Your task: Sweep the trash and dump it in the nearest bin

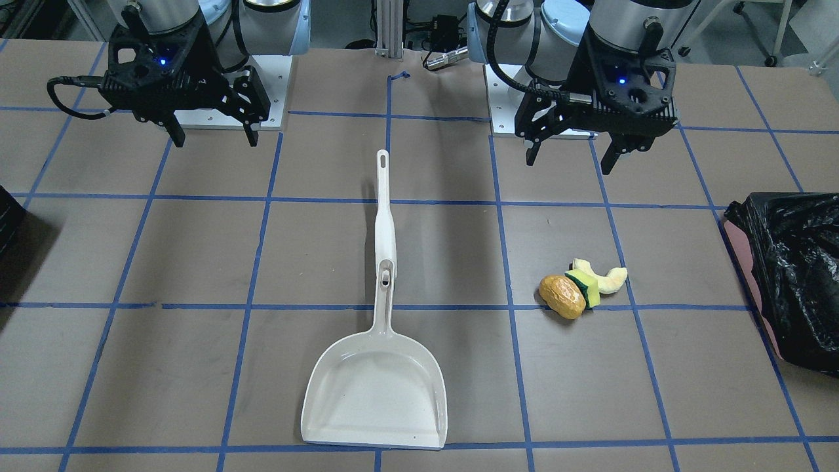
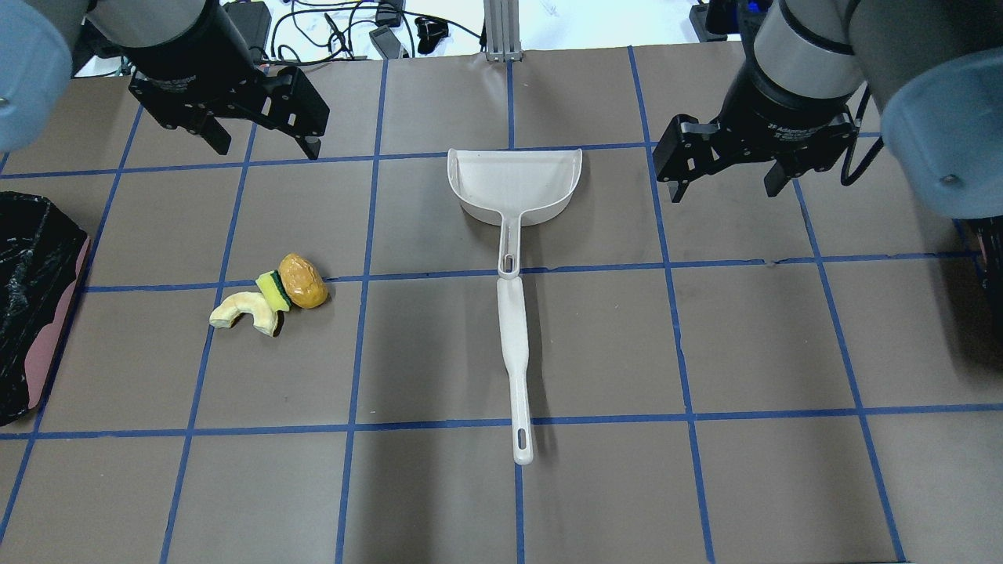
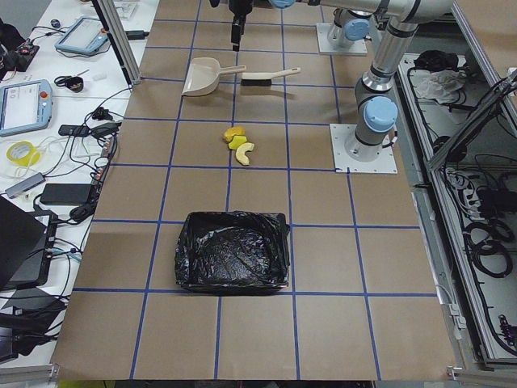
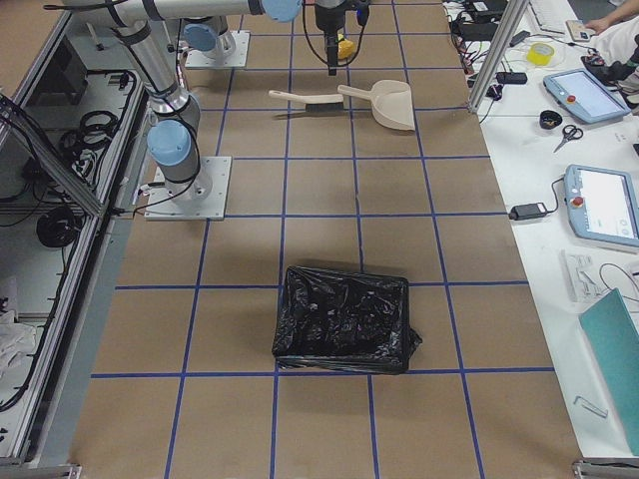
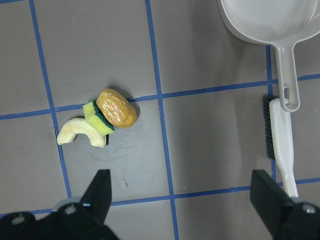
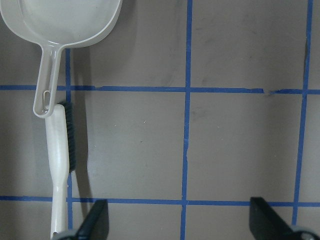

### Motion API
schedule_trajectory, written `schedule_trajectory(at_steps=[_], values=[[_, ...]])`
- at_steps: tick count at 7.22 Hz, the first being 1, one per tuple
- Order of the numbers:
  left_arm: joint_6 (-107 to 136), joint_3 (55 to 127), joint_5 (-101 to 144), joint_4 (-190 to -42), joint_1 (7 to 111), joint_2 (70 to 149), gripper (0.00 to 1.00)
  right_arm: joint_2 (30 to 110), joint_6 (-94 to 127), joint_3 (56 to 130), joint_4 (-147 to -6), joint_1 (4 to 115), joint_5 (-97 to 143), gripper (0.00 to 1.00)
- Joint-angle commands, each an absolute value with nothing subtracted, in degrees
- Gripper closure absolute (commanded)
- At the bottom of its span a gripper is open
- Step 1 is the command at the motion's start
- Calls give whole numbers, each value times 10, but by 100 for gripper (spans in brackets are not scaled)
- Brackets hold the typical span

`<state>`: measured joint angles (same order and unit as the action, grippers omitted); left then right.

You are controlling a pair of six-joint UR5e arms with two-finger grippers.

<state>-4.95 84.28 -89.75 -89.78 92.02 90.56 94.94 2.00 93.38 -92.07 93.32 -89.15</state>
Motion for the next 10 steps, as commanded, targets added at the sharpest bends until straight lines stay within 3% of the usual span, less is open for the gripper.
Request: schedule_trajectory(at_steps=[1,7,10], values=[[-49,843,-896,-898,920,907,0,951,7,933,-918,932,-886,0],[-49,842,-896,-896,916,930,0,941,30,927,-885,973,-883,0],[-59,825,-894,-767,915,1053,0,887,120,944,-933,1074,-885,0]])
